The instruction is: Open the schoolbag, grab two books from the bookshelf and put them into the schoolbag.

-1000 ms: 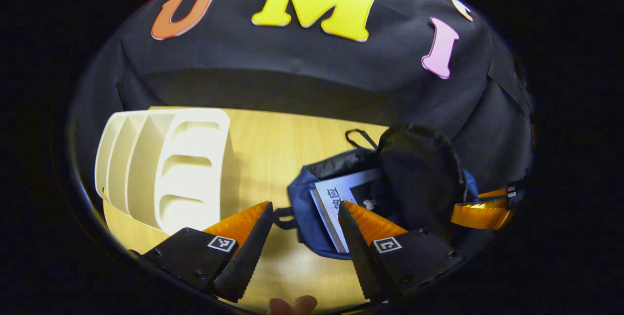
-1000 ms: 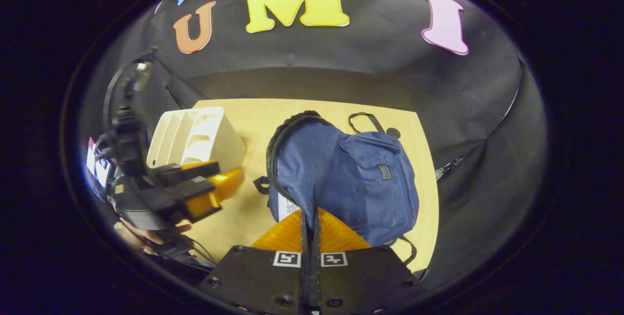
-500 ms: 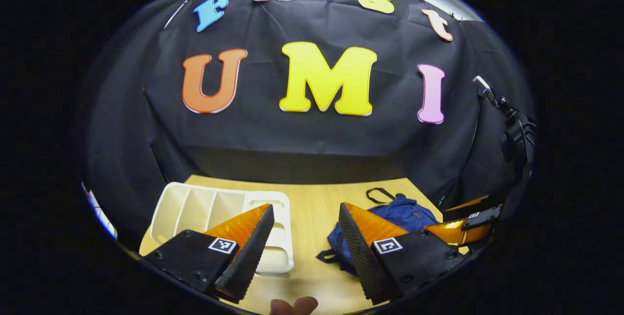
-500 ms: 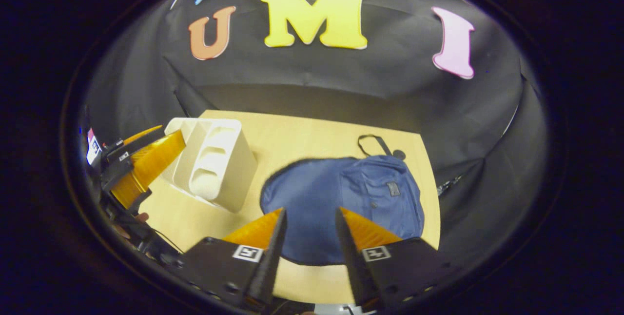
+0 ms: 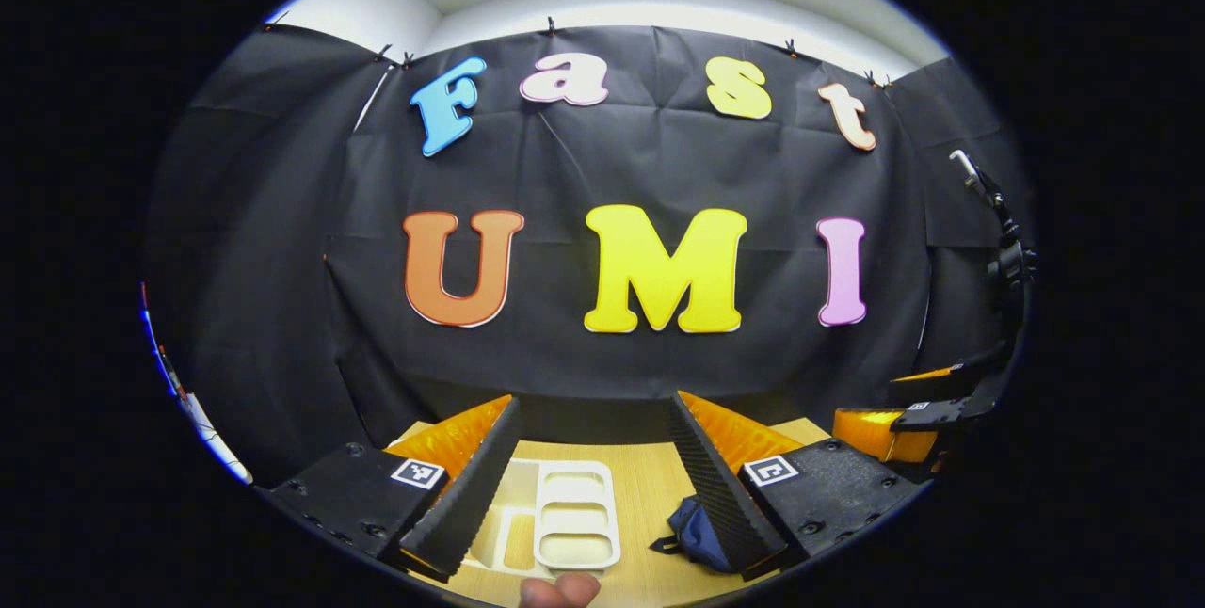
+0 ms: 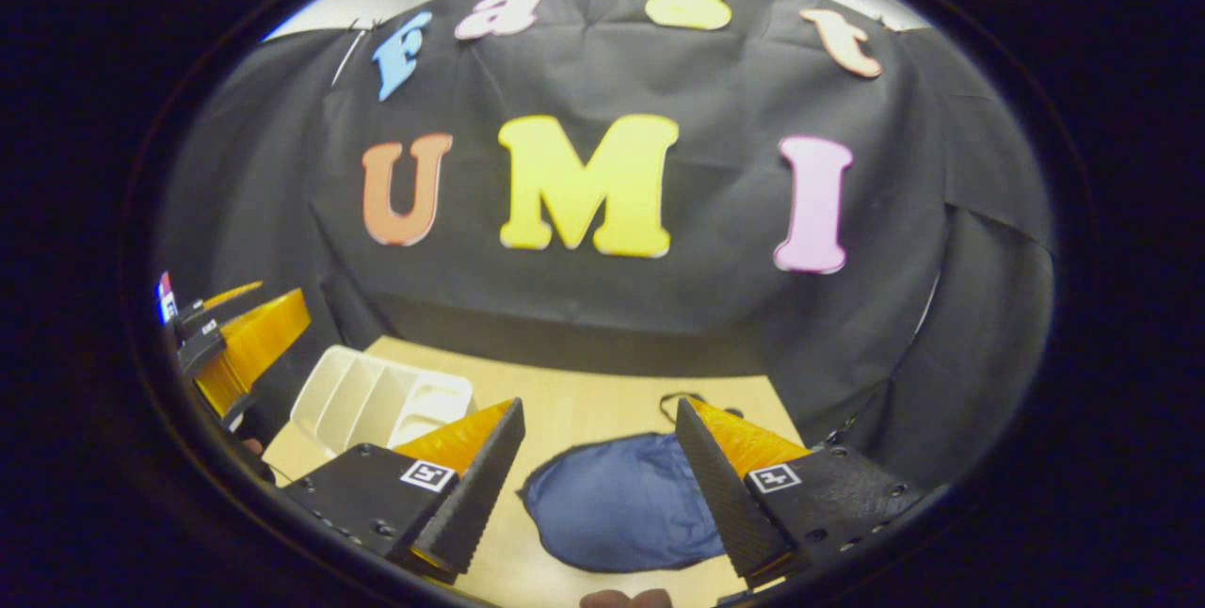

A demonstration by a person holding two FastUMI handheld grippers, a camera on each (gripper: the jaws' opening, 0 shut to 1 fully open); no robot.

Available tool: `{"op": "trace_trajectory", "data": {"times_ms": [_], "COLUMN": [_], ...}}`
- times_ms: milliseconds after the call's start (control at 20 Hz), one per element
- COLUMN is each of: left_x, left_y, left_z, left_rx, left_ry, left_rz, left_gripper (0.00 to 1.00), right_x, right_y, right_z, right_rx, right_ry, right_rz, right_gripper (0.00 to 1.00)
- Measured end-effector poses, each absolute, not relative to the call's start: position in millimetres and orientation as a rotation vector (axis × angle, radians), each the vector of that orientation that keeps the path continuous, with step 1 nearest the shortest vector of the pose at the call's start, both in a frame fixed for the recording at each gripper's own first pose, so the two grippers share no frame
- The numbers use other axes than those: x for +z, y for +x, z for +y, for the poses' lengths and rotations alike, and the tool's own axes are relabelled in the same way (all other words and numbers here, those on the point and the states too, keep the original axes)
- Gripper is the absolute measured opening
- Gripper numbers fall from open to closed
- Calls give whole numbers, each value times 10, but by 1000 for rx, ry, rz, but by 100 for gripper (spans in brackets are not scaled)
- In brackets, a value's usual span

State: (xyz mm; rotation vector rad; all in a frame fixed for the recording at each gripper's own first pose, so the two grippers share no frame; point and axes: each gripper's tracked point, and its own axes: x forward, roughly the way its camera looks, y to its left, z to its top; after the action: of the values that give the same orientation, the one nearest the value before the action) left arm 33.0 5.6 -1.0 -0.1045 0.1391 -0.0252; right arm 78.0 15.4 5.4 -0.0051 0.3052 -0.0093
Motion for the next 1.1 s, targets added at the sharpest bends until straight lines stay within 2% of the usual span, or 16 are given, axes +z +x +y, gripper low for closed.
{"op": "trace_trajectory", "data": {"times_ms": [200,300,350,800,850,950,1100], "left_x": [179,262,295,638,641,679,695], "left_y": [239,168,130,111,97,127,182], "left_z": [291,342,372,435,449,478,481], "left_rx": [13,25,34,10,9,8,-8], "left_ry": [-111,-97,-90,-56,-62,-70,-75], "left_rz": [95,73,61,-26,-26,-30,-25], "left_gripper": [99,99,99,99,95,100,100], "right_x": [658,823,845,739,748,771,786], "right_y": [648,536,493,362,363,364,375], "right_z": [209,243,295,472,478,491,499], "right_rx": [-77,-94,-94,-84,-85,-86,-89], "right_ry": [59,78,77,54,54,54,45], "right_rz": [50,-37,-54,-47,-48,-56,-63], "right_gripper": [96,95,98,96,96,96,96]}}
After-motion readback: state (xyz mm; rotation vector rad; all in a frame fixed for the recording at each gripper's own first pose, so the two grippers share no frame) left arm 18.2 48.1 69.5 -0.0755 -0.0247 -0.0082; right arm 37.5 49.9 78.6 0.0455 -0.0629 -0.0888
